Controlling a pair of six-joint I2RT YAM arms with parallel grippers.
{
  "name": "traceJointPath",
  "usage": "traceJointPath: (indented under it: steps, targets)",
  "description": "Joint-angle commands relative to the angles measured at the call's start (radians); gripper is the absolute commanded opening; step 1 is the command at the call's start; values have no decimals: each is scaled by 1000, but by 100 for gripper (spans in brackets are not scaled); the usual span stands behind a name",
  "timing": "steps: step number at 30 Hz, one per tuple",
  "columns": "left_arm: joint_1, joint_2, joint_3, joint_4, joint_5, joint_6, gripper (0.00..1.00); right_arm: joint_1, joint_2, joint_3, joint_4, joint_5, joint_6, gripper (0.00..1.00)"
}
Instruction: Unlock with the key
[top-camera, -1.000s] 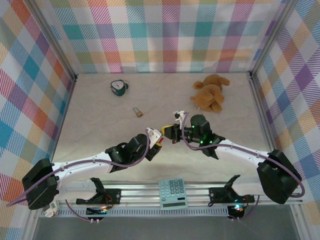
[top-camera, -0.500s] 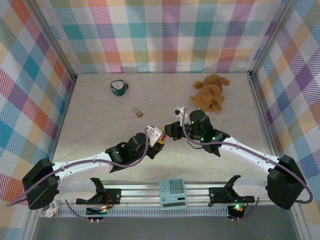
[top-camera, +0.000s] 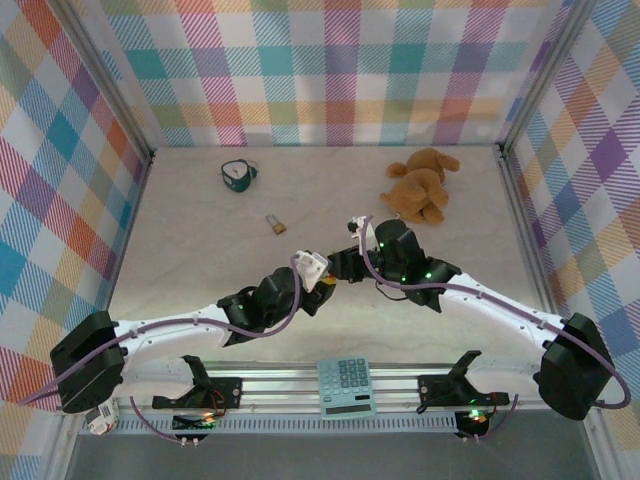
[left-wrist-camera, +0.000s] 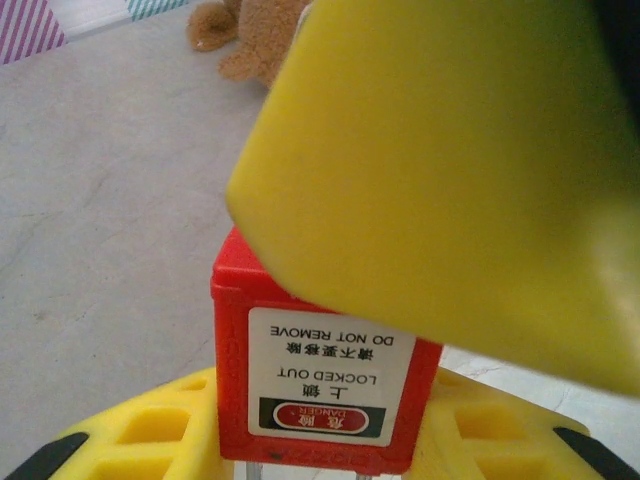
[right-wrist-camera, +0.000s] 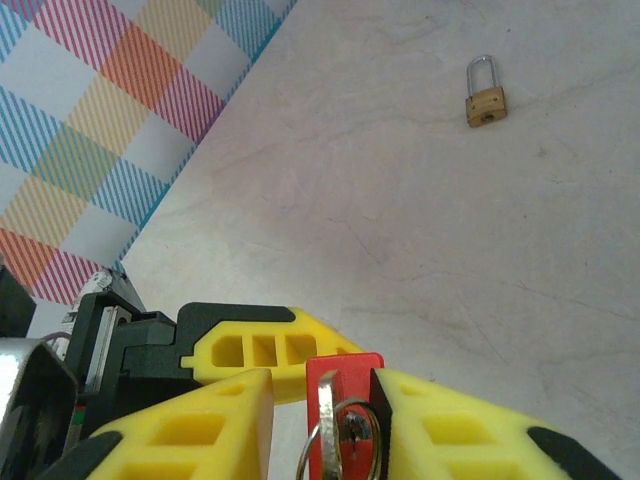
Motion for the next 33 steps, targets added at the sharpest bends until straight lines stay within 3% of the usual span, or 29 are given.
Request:
traceJointPath:
  steps: [1, 19, 33]
  targets:
    - [-9, -4, 2, 104, -26, -15, 17, 1, -26, 45, -65, 25, -18, 37]
    - [-10, 24, -4, 89, -25, -8, 17, -66, -78, 72, -101, 87, -18, 55]
    - [-9, 9, 7, 78, -27, 6, 17, -116, -36, 82, -124, 91, -19, 57]
